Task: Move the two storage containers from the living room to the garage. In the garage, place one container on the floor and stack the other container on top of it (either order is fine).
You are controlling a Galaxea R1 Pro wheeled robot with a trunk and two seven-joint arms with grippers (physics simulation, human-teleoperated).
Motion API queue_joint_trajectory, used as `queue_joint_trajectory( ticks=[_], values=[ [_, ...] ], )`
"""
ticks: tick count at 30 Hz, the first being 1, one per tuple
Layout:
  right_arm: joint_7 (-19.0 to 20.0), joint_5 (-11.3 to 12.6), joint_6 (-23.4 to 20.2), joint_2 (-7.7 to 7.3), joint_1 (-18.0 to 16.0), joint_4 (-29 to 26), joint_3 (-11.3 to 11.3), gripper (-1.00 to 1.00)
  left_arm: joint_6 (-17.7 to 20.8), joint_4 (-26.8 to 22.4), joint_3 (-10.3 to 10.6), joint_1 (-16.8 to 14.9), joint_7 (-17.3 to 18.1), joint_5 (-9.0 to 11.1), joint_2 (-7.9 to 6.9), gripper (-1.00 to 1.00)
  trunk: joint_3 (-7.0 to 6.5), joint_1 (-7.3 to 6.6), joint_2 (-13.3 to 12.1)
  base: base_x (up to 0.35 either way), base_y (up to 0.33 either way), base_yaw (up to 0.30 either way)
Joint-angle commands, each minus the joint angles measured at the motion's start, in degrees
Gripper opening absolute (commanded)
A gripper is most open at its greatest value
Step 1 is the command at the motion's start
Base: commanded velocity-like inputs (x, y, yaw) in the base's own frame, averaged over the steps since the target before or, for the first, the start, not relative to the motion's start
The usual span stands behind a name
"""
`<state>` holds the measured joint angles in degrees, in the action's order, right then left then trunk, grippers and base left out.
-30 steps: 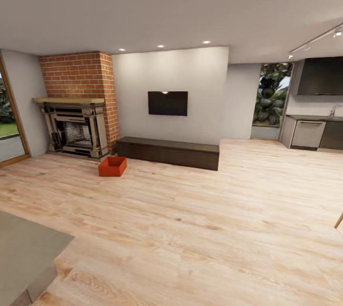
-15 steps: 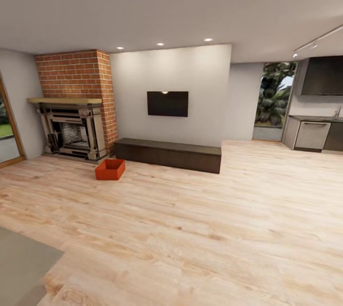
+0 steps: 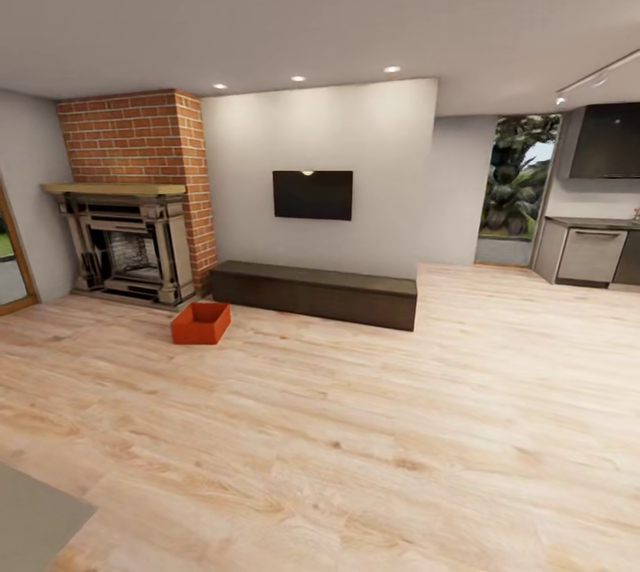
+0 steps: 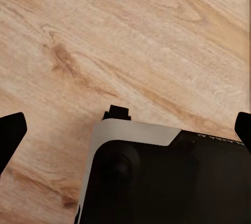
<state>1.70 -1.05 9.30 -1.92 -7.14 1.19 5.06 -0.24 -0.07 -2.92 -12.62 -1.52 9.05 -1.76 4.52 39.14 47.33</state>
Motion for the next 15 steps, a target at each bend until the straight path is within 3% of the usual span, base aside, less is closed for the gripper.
queue_joint_trajectory(
  ticks=[1, 15],
  values=[
    [0.0, -0.1, 0.3, -0.01, -0.1, 0.1, 0.4, 1.00, 0.0, 0.0, -0.3, 0.0, -0.1, 0.3, 0.01, 1.00, 0.09, 0.04, 0.1, 0.323, 0.000, 0.000],
    [-0.2, 0.0, 0.0, 0.03, -0.1, 0.1, 0.3, 1.00, 0.0, 0.0, -0.2, 0.0, -0.1, 0.2, 0.01, 1.00, 0.09, 0.04, 0.1, 0.323, 0.000, 0.000]
  ],
)
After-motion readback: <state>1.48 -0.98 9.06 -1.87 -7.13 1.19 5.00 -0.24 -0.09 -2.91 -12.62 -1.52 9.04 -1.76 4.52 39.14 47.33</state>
